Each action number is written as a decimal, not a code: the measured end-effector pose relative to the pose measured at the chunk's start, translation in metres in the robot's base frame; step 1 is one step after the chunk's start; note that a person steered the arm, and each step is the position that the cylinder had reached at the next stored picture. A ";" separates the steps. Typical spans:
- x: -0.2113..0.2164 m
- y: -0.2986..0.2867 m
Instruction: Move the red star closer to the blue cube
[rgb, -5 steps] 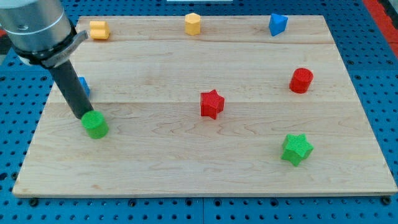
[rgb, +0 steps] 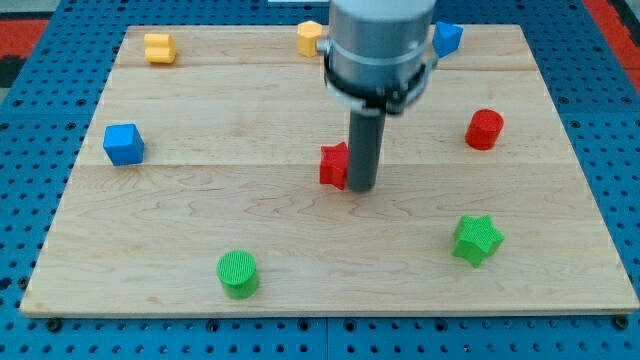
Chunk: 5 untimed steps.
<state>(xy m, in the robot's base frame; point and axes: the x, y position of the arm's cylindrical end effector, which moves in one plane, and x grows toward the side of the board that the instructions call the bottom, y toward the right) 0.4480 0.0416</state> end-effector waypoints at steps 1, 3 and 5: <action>-0.028 -0.019; 0.032 -0.180; -0.041 -0.186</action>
<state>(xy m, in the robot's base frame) 0.4071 -0.1443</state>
